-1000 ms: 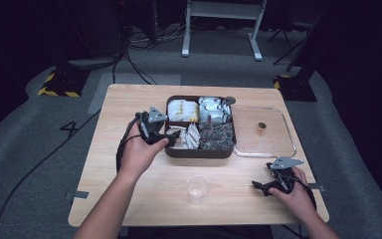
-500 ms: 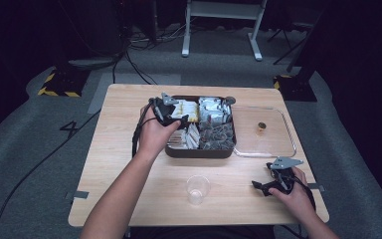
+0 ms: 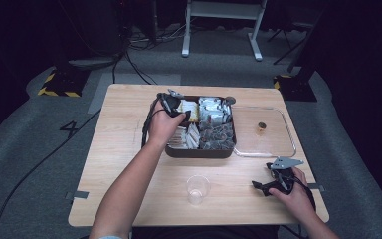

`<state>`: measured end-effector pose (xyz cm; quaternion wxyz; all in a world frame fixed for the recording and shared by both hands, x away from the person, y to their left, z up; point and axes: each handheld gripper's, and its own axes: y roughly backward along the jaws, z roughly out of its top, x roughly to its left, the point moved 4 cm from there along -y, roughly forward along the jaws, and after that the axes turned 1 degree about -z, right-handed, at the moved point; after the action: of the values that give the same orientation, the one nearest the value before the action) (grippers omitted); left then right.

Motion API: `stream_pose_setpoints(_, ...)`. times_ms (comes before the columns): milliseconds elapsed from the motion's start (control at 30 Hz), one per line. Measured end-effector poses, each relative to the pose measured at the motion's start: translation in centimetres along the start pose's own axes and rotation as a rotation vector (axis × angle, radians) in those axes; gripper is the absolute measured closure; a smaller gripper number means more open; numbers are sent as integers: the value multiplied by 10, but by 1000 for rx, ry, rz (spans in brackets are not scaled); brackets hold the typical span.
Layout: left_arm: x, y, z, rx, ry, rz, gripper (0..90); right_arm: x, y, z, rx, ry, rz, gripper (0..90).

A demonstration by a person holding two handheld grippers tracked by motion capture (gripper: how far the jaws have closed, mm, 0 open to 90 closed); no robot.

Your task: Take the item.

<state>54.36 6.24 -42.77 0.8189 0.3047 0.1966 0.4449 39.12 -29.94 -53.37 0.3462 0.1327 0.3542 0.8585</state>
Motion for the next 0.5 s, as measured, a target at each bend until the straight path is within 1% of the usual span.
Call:
stream_pose_setpoints(33,0,0,0,0,0,0,413,0,0,0,0,0,0,14)
stream_pose_setpoints(67,3,-9,-1,16,3,8,427,0,0,0,-1,1,-1,17)
stream_pose_setpoints(133,6,-17,-1,29,22,-4,450,0,0,0,-1,1,0,17)
stream_pose_setpoints(167,6,-17,-1,29,22,-4,449,0,0,0,-1,1,0,17)
stream_pose_setpoints(200,8,-25,-2,41,41,-18,455,0,0,0,-1,1,1,18)
stream_pose_setpoints(233,9,-28,-2,51,40,-16,462,0,0,0,-1,1,2,19)
stream_pose_setpoints(333,10,-36,-2,64,49,-21,474,0,0,0,-2,1,4,21)
stream_pose_setpoints(433,9,-45,-2,81,75,-36,508,0,0,0,-3,1,4,22)
stream_pose_setpoints(500,9,-50,-3,96,72,-42,526,0,0,0,-3,2,4,25)
